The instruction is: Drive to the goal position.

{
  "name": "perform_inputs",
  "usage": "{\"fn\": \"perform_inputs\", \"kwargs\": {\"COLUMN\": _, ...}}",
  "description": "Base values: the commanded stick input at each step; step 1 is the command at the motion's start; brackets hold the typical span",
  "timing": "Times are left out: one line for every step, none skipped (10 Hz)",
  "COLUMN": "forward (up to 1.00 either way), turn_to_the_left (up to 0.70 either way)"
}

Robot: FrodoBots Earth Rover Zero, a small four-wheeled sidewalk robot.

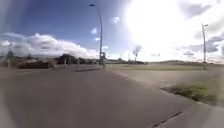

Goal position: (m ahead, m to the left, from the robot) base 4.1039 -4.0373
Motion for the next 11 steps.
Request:
{"fn": "perform_inputs", "kwargs": {"forward": 1.0, "turn_to_the_left": 0.0}}
{"fn": "perform_inputs", "kwargs": {"forward": 1.0, "turn_to_the_left": 0.0}}
{"fn": "perform_inputs", "kwargs": {"forward": 1.0, "turn_to_the_left": 0.0}}
{"fn": "perform_inputs", "kwargs": {"forward": 1.0, "turn_to_the_left": 0.0}}
{"fn": "perform_inputs", "kwargs": {"forward": 1.0, "turn_to_the_left": 0.0}}
{"fn": "perform_inputs", "kwargs": {"forward": 1.0, "turn_to_the_left": -0.35}}
{"fn": "perform_inputs", "kwargs": {"forward": 1.0, "turn_to_the_left": -0.38}}
{"fn": "perform_inputs", "kwargs": {"forward": 1.0, "turn_to_the_left": -0.4}}
{"fn": "perform_inputs", "kwargs": {"forward": 1.0, "turn_to_the_left": -0.4}}
{"fn": "perform_inputs", "kwargs": {"forward": 1.0, "turn_to_the_left": -0.4}}
{"fn": "perform_inputs", "kwargs": {"forward": 1.0, "turn_to_the_left": -0.4}}
